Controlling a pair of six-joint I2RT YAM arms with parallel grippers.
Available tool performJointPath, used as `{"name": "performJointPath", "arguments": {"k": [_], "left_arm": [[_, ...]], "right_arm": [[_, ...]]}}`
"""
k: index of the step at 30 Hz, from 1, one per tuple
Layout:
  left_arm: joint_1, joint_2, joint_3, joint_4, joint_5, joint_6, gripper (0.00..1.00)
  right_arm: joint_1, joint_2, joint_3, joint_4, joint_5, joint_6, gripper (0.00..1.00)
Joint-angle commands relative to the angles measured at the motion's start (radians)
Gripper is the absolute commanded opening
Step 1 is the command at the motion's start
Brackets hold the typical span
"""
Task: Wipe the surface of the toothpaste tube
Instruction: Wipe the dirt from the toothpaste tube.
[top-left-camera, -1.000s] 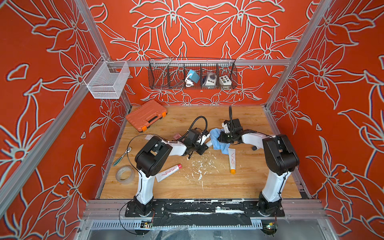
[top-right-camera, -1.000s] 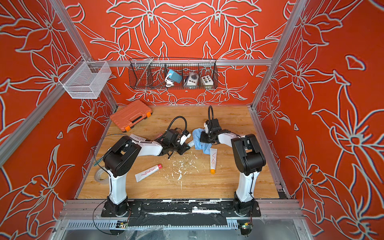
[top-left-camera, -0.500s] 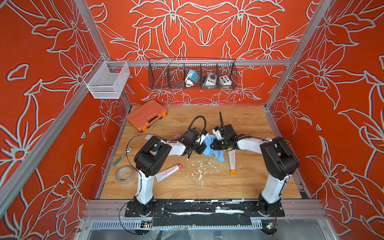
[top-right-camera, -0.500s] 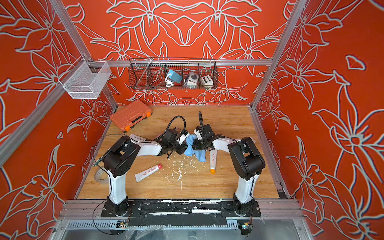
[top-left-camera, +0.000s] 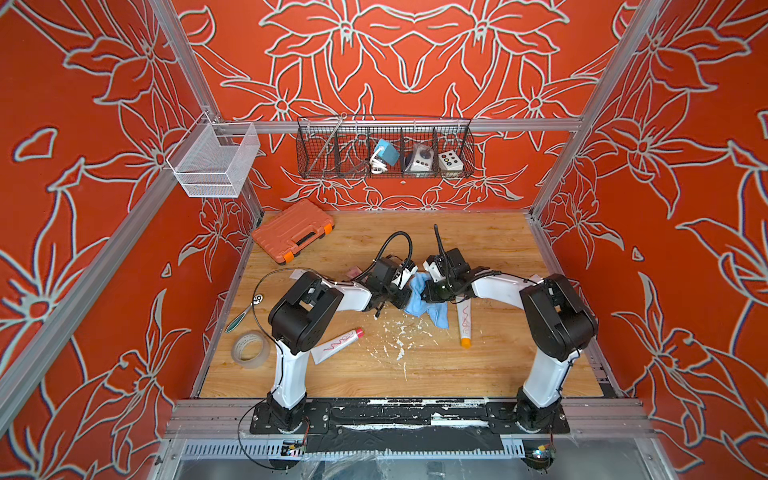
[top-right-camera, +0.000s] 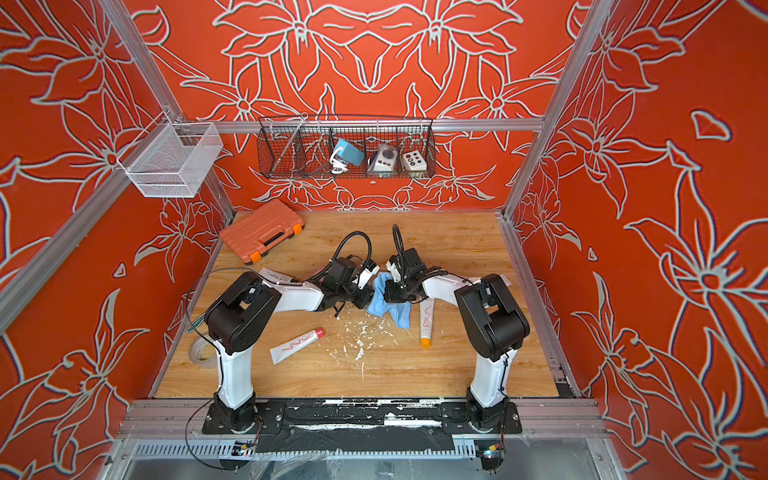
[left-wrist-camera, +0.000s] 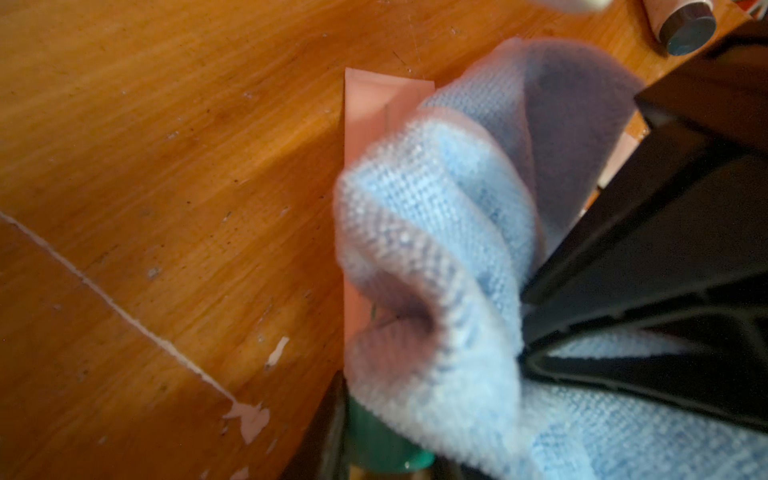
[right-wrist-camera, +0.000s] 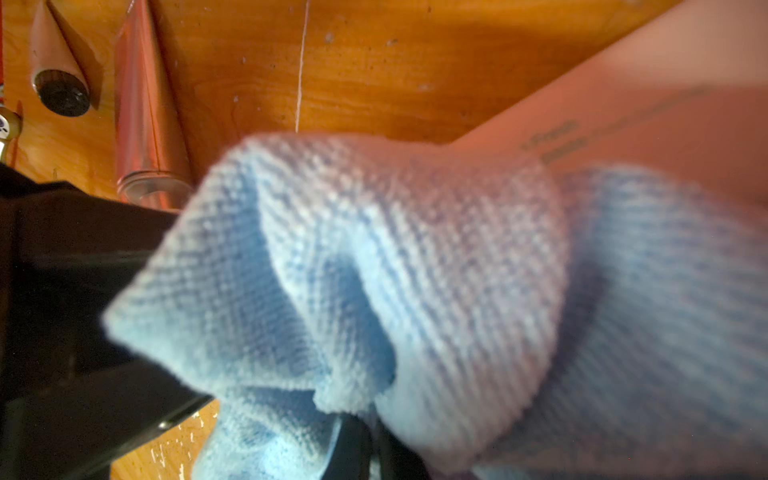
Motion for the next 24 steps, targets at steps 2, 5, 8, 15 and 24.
{"name": "performJointPath", "arguments": {"k": [2, 5, 8, 15, 24], "left_arm": [[-0.004, -0.014, -0.016, 0.0, 0.019, 0.004, 0.13], [-0.004, -0.013, -0.016, 0.0, 0.019, 0.005, 0.13], [-0.004, -0.014, -0.016, 0.001, 0.021, 0.005, 0.13], [-0.004, -0.014, -0.016, 0.001, 0.022, 0.007, 0.13], [-0.004, -0.013, -0.013, -0.003, 0.025, 0.008, 0.13]], "right_arm": [[-0.006, -0.054, 0.056, -0.04, 0.039, -0.029, 0.0], [-0.009, -0.062, 0.074, -0.034, 0.035, -0.032, 0.0], [-0.012, -0.045, 0.095, -0.026, 0.047, -0.031, 0.0], [-0.046, 0.052, 0.132, -0.006, 0.06, -0.016, 0.0], [-0.115, 0.122, 0.161, -0.035, 0.112, -0.044, 0.0]]}}
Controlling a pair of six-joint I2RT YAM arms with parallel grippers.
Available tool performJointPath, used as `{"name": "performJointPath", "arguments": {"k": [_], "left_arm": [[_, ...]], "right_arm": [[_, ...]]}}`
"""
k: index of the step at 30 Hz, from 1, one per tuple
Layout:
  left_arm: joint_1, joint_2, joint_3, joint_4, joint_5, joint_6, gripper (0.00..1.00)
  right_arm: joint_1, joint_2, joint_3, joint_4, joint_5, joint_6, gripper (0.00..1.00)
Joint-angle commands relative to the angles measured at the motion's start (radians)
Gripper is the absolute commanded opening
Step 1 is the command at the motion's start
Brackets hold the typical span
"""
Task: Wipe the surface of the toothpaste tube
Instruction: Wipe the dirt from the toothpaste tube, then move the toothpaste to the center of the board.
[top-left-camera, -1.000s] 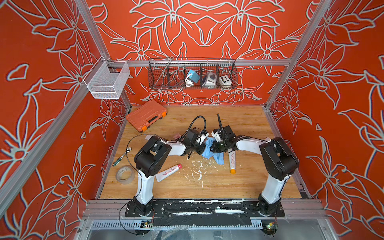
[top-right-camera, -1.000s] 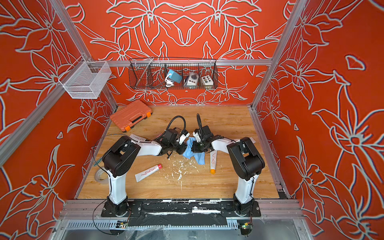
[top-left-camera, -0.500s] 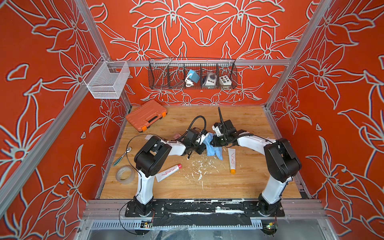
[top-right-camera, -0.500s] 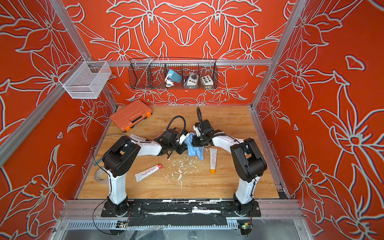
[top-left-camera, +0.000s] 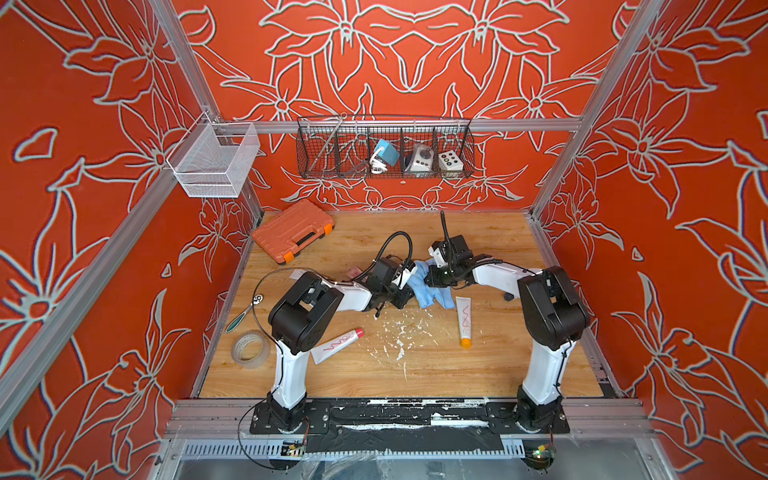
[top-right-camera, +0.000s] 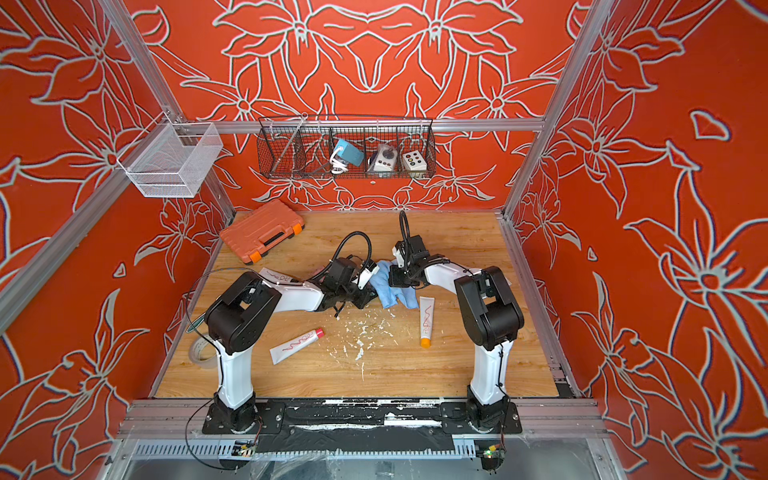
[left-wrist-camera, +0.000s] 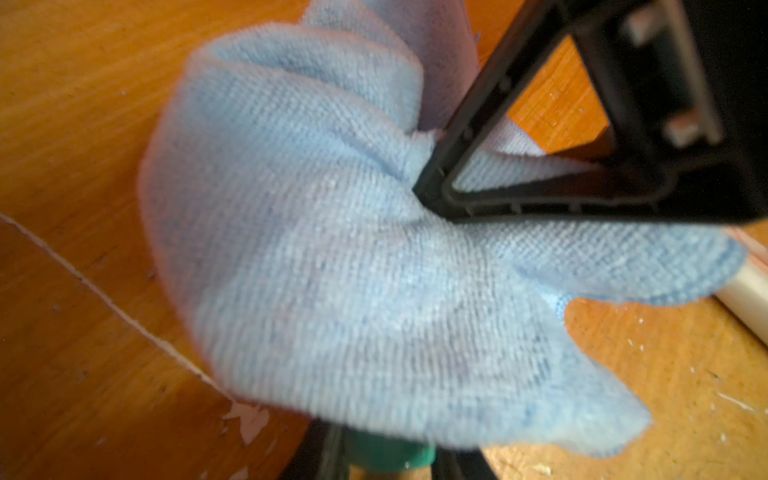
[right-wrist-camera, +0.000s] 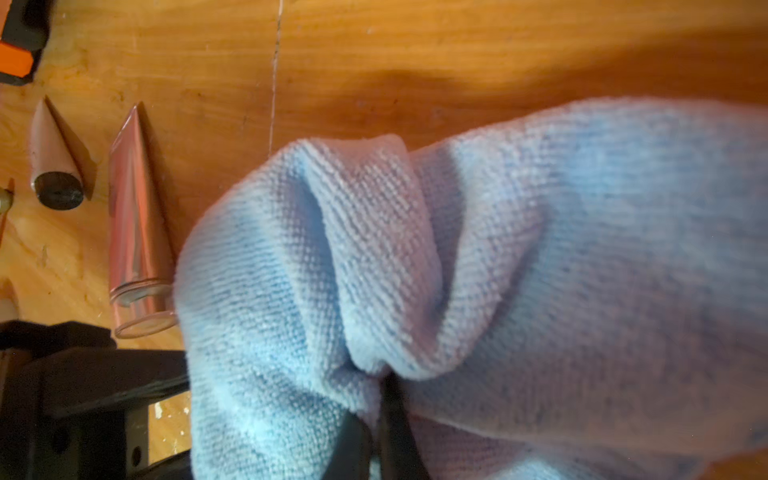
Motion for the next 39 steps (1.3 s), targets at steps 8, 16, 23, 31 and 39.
{"name": "performJointPath", "arguments": {"k": [8, 16, 23, 31, 39], "left_arm": [[-0.004, -0.013, -0.011, -0.006, 0.03, 0.013, 0.13], [-0.004, -0.01, -0.007, -0.013, 0.033, 0.013, 0.13], [-0.004, -0.009, -0.004, -0.015, 0.03, 0.011, 0.13], [-0.004, -0.008, -0.004, -0.017, 0.028, 0.01, 0.12], [-0.004, -0.009, -0.002, -0.017, 0.025, 0.008, 0.13]], "right_arm": [[-0.099, 0.071, 0.101, -0.083, 0.082, -0.064, 0.0], [-0.1, 0.084, 0.124, -0.073, 0.018, -0.073, 0.0], [-0.082, 0.059, 0.046, -0.028, -0.034, -0.053, 0.0], [-0.014, 0.035, -0.022, 0.018, -0.092, -0.027, 0.0], [0.06, -0.022, -0.115, 0.096, -0.141, 0.048, 0.0]]}}
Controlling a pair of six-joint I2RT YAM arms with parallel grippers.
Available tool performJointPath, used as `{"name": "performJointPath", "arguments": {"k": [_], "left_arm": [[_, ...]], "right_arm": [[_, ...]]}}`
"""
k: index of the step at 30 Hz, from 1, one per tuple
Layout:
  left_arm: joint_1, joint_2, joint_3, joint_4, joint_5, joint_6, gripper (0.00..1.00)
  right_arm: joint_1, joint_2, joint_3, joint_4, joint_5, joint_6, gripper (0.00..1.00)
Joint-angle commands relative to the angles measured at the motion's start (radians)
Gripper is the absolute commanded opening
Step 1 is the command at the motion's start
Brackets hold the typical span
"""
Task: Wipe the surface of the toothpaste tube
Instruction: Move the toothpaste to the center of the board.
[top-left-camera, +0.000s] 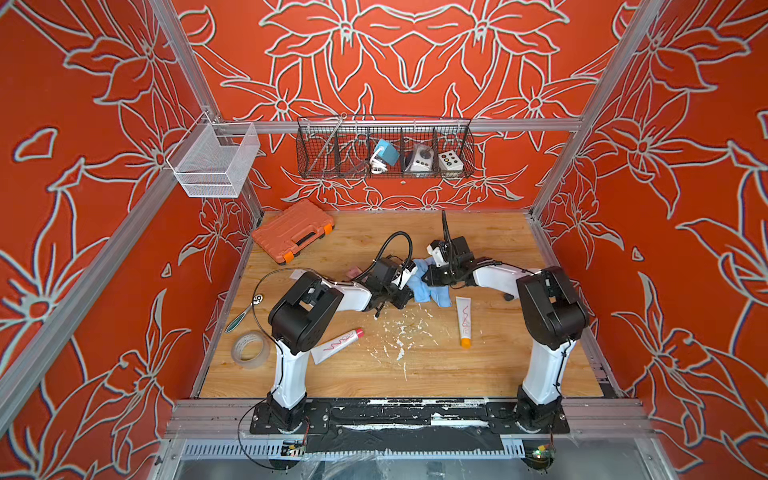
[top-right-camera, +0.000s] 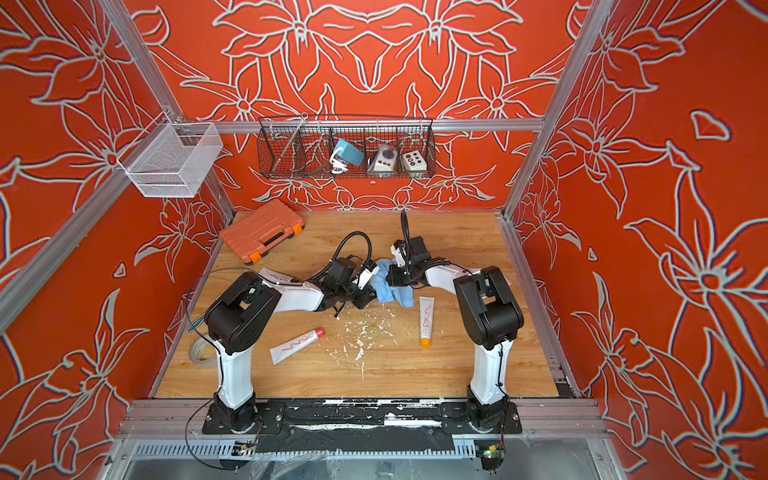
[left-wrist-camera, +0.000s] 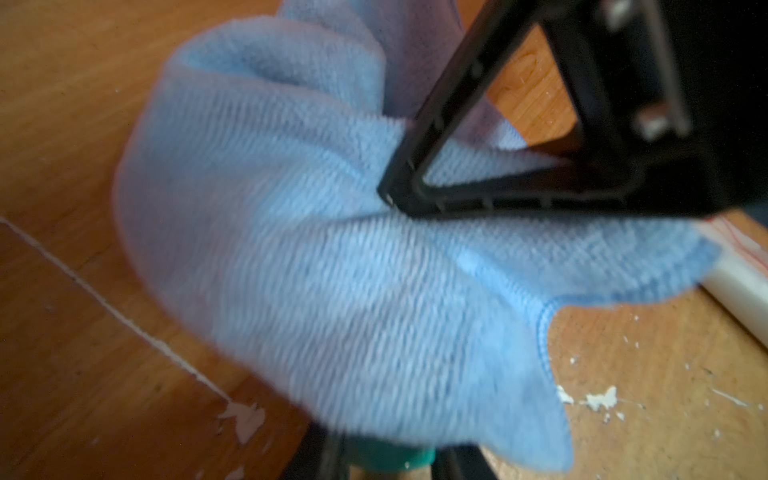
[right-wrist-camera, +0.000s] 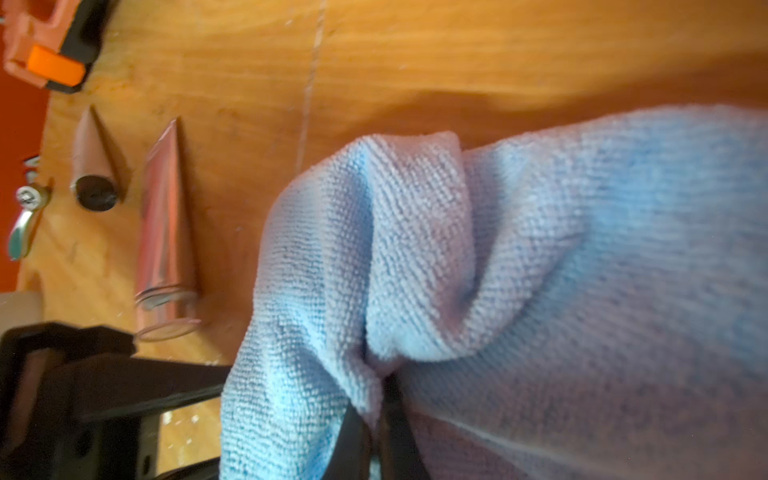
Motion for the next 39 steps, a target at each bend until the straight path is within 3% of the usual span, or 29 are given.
{"name": "performJointPath", "arguments": {"k": [1, 14, 24, 28, 39], "left_arm": [[-0.004, -0.009, -0.002, -0.014, 0.018, 0.008, 0.12], [-0.002, 0.005, 0.035, -0.051, -0.041, -0.033, 0.1], [0.042, 0.037, 0.119, -0.104, -0.14, -0.205, 0.08], [0.053, 0.066, 0.213, -0.201, -0.243, -0.271, 0.07], [0.141, 0.122, 0.418, -0.441, -0.335, -0.396, 0.06]], "right_arm": [[0.038, -0.021, -0.065, -0.018, -0.06, 0.06, 0.0], [0.053, -0.209, -0.085, -0.105, -0.037, 0.071, 0.0], [0.054, -0.476, -0.068, -0.348, 0.095, 0.017, 0.0], [0.052, -0.593, -0.071, -0.41, 0.149, 0.01, 0.0], [0.049, -0.851, -0.11, -0.495, 0.26, 0.017, 0.0]]}}
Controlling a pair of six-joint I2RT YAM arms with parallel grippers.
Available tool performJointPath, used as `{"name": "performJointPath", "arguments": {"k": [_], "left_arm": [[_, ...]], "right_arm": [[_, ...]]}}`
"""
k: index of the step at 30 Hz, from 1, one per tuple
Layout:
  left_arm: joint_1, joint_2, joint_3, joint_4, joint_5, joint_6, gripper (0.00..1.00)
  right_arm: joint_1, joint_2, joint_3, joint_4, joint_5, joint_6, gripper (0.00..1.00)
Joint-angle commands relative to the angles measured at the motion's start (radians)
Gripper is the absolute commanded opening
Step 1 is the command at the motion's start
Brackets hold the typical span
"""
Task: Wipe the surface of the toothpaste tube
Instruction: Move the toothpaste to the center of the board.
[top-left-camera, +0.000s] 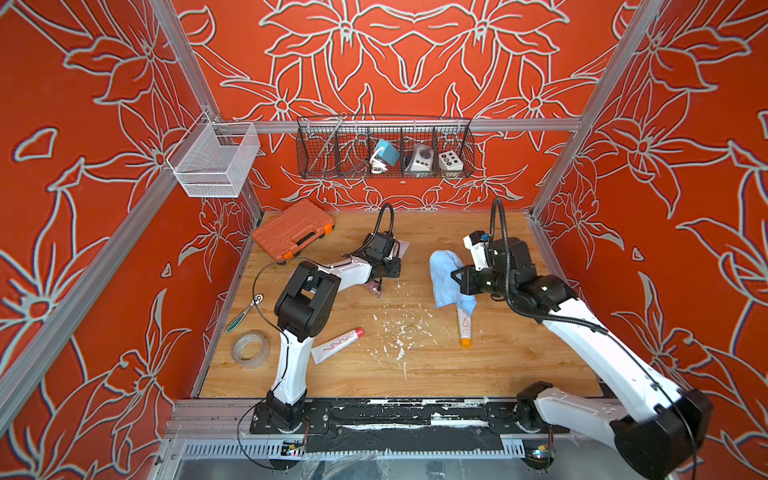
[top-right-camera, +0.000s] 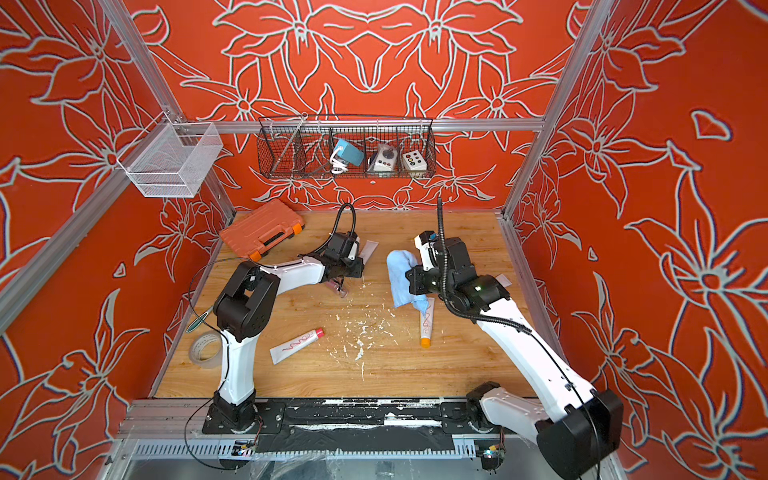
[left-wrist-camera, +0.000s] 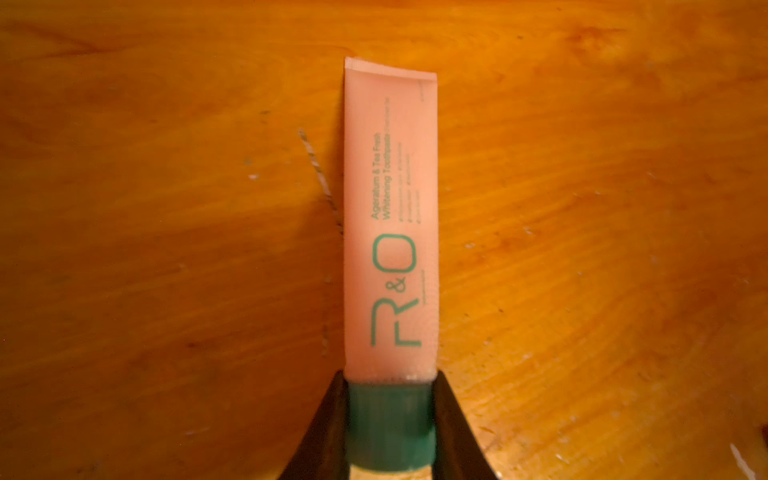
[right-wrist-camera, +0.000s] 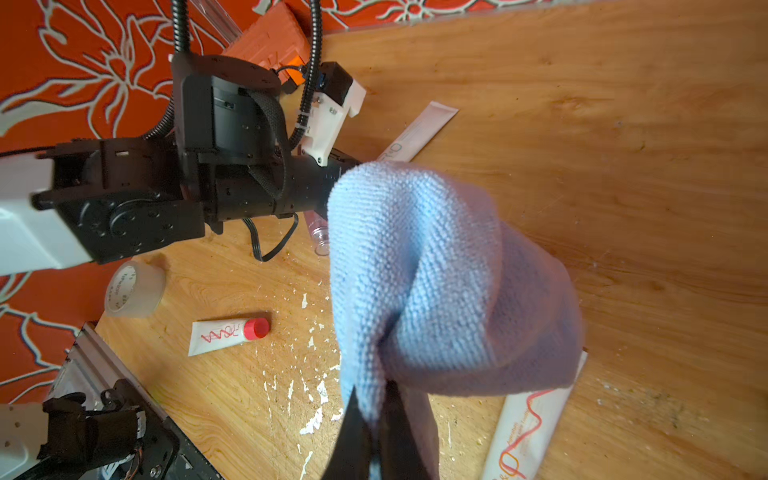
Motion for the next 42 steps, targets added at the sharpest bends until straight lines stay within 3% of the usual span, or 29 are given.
{"name": "performJointPath", "arguments": {"k": [1, 14, 26, 42], "left_arm": [[0.033, 0.015, 0.062, -0.098, -0.043, -0.054, 0.06], [0.177, 0.097, 0.231, -0.275, -0.043, -0.078, 0.07], [0.226, 0.15, 0.286, -0.335, -0.057, -0.102, 0.09], [0.229, 0.115, 0.327, -0.429, -0.073, -0.106, 0.35]], "right_arm": [[0.0, -0.045, -0.027, -0.052, 0.061, -0.001, 0.0], [-0.013, -0.109, -0.064, -0.09, 0.076, -0.009, 0.0], [-0.034, -0.138, -0.08, -0.106, 0.085, -0.007, 0.0], [-0.049, -0.115, -0.086, -0.107, 0.075, 0.017, 0.0]]}}
